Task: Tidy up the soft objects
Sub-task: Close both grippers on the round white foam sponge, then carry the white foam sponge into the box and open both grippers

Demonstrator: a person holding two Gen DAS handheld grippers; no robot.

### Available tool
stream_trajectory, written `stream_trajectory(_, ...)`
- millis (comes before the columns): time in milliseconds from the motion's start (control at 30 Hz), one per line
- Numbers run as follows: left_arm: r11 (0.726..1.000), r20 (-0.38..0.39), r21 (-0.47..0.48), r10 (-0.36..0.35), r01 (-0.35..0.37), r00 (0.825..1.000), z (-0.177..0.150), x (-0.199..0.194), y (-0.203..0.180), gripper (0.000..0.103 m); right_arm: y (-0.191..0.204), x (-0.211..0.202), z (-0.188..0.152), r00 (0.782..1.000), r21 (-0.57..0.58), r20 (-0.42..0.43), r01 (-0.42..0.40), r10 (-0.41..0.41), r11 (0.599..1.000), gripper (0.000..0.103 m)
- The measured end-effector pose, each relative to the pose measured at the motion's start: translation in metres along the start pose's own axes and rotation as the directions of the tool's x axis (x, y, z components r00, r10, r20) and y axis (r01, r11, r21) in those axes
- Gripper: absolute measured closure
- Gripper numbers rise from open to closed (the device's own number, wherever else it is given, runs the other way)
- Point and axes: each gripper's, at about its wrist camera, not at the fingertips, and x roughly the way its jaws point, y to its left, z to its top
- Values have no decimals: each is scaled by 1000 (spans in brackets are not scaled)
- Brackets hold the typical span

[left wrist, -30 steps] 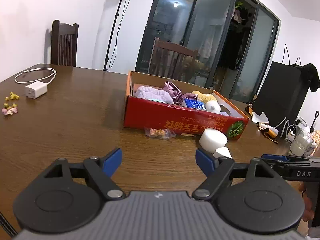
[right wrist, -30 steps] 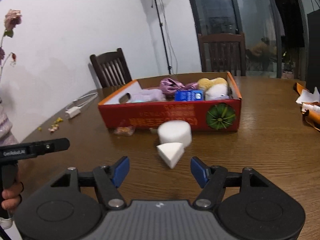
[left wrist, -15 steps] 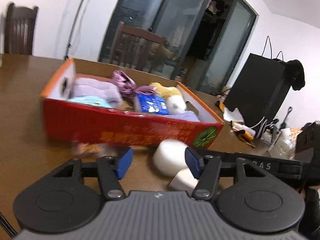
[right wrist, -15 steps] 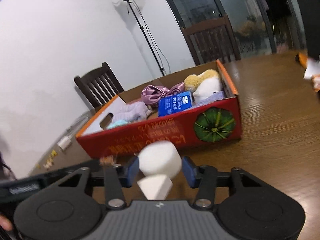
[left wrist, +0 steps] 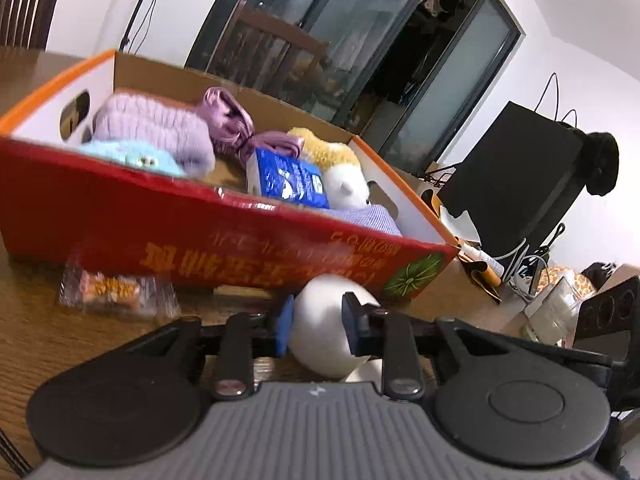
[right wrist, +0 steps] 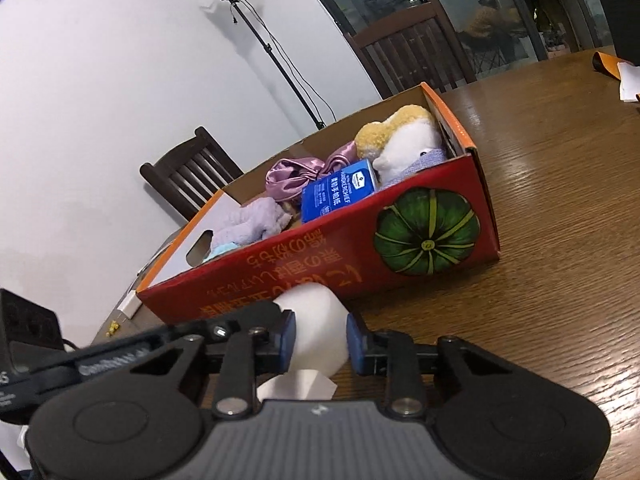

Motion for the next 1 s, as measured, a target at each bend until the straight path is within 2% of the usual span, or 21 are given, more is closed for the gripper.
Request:
stream_trajectory(200,1000,6,-8,-13,13,1000,-1,-3,3,78,-1,0,-1,1000,10,5,-19,19,1000,80)
stream_trajectory(333,1000,55,19,-8,7,998,-1,-15,-4,79,7,-4,-2,999,-39,29,-22,23,999,81)
stream_trajectory(533,1000,149,-7,-25,27,989,-8,-79,-21,79,40,-43,-13,988,-92,116,-89,99,992,82)
stream_trajectory(633,1000,161,-15,-24,27,987,-27,-113,-23,79,59,-65,-33,987,-98,106,-113,123,989,82)
stream_trajectory(767,1000,153,-26,0,4,988,-48,-135,-26,79,73,-79,-56,989,-92,72,-121,128,988,82)
stream_trajectory(1000,999,175,-44,7,1,985,-48,-147,-26,79,83,-87,-64,989,-110,59,-125,132,986,82)
